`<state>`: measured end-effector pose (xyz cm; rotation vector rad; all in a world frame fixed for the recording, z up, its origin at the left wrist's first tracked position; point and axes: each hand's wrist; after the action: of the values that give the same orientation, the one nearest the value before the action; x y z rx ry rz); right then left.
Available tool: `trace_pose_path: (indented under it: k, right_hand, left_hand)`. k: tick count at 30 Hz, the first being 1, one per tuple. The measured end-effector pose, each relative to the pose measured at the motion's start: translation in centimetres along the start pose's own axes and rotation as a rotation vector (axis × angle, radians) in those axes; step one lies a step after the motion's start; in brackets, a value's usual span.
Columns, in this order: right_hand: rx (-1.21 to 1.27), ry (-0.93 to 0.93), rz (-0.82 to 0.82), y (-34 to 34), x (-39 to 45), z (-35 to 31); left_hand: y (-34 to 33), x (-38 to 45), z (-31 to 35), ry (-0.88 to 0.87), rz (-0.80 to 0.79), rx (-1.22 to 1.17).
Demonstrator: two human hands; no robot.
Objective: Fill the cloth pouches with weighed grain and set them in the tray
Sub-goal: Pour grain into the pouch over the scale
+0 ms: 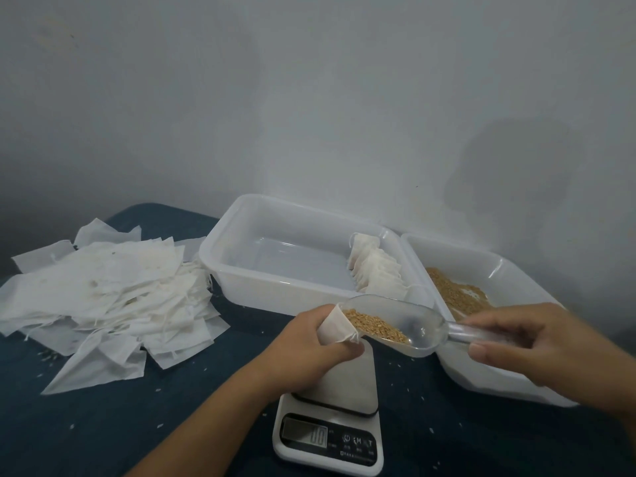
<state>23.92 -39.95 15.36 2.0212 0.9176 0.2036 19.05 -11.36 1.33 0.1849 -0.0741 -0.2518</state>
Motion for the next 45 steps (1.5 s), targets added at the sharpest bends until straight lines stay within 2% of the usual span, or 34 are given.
trace_pose_path:
  k: [7,10,13,22,27,34,37,42,45]
  right_hand:
    - [0.272,0.036,0.064,-3.1,0.6,1.5]
    - [0.350,0.089,0.177,-5.0,1.7,1.9]
    - [0.434,0.149,0.234,-6.8,3.5,0.9]
    - [0.594,0.272,0.114,-9.0,9.3,-1.0]
    - [0.609,0.338,-0.002,-10.5,9.7,-1.1]
    - [0.763,0.464,0.127,-11.3,8.9,-0.8]
    - [0.696,0.435,0.252,-11.2,8.7,-0.4]
    - [0.632,0.406,0.349,-11.5,8.9,0.5]
    - [0.608,0.363,0.389,-11.8,9.3,0.8]
  left_hand:
    - [-0.2,-0.2,1.0,0.000,0.024,-0.158]
    - [-0.1,-0.2,1.0,0.028,0.038,-0.260]
    - [0.0,-0.2,1.2,0.035,-0.031,-0.394]
    - [0.3,-0.7,1.1,0.012,-0.254,-0.666]
    - [-0.3,-0.8,1.1,-0.008,-0.385,-0.655]
    - [-0.6,-0.8,0.6,-0.051,-0.456,-0.664]
    - [-0.4,-0.4,0.4,-0.087,-0.407,-0.559]
    - [-0.8,0.5,-0.1,-0.166,-0.033,-0.320]
    - [-1.2,0.8,-0.1,-0.160,0.059,-0.322]
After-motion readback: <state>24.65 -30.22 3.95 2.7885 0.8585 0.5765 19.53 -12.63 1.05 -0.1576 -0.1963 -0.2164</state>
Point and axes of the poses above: each hand's wrist, its own x-axis towards the middle knuckle, its own y-axis out of the back of the hand, z = x × y, and after that the axes turned 15 degrees about -z, right-handed
